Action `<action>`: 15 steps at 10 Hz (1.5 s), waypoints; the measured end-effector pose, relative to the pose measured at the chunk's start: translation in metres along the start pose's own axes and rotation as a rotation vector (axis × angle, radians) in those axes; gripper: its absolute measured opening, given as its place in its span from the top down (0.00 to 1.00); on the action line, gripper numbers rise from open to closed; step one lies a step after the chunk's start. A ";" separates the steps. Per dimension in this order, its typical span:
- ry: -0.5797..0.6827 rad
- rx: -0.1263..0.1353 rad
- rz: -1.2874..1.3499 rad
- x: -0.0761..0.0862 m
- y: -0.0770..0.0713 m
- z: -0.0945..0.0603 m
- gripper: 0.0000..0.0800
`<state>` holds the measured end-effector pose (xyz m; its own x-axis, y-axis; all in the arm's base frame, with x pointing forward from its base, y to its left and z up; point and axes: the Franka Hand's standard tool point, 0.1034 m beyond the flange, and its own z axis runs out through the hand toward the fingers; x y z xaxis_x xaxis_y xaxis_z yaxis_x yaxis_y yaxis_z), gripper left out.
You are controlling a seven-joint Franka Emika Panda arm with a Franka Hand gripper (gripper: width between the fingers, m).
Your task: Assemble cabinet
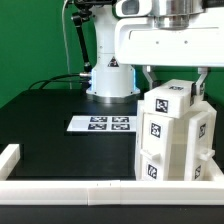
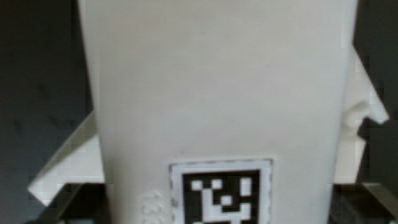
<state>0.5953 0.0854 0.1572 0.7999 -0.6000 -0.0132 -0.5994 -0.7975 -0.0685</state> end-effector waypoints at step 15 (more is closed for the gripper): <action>-0.031 0.076 1.132 0.002 0.005 -0.001 0.30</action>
Offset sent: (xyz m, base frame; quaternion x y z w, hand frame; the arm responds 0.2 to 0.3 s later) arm 0.0013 -0.0059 -0.0059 0.0037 -0.0063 0.2568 0.9664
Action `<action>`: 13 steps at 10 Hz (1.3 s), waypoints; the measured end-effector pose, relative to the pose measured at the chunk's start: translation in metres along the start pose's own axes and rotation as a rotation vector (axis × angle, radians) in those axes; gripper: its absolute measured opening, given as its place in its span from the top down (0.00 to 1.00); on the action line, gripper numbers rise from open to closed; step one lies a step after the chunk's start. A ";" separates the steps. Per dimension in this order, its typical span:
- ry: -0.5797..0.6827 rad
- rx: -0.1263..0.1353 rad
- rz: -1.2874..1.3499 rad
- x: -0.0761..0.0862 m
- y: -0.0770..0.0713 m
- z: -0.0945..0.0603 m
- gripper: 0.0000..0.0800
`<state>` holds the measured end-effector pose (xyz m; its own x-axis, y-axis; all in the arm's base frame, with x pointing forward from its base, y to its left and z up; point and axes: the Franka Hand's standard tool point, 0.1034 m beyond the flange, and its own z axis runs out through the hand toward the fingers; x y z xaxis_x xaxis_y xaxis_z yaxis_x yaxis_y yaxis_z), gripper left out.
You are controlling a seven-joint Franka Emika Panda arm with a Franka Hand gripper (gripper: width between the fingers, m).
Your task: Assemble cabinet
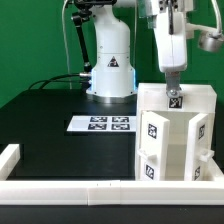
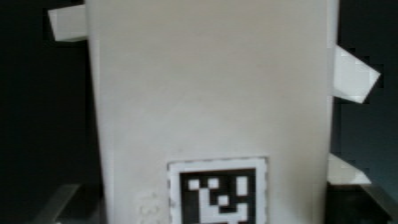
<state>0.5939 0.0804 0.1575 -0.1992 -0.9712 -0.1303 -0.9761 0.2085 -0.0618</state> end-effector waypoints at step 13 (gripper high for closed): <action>-0.068 0.017 0.046 -0.011 0.003 -0.038 0.00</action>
Offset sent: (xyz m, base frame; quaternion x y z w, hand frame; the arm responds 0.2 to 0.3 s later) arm -0.0006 0.0001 0.0009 -0.0044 -0.0053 0.1928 0.9812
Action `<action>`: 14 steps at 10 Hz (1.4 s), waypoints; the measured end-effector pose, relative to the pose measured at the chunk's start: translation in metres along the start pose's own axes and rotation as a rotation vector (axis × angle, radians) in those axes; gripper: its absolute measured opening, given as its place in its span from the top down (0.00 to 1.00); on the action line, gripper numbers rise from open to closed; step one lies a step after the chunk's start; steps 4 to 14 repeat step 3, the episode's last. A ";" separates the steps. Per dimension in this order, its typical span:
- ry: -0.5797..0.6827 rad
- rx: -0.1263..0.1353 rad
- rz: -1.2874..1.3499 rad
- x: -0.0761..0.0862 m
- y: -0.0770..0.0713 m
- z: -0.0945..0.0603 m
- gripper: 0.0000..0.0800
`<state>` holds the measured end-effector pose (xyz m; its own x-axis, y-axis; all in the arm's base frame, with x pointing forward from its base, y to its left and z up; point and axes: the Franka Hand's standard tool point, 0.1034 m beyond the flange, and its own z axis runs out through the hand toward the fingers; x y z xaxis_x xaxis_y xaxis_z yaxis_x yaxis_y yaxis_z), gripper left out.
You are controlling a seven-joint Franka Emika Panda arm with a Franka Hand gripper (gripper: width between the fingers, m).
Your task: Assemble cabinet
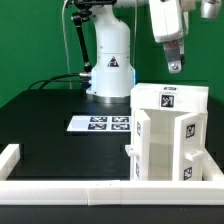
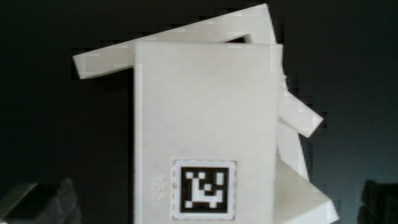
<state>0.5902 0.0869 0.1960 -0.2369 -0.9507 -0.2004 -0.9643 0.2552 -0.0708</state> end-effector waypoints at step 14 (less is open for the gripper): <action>0.000 -0.001 -0.019 -0.001 0.001 0.001 0.00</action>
Offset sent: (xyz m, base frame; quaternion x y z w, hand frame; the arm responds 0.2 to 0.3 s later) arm 0.0000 0.0000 0.0000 0.0000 0.0000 0.0000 1.0000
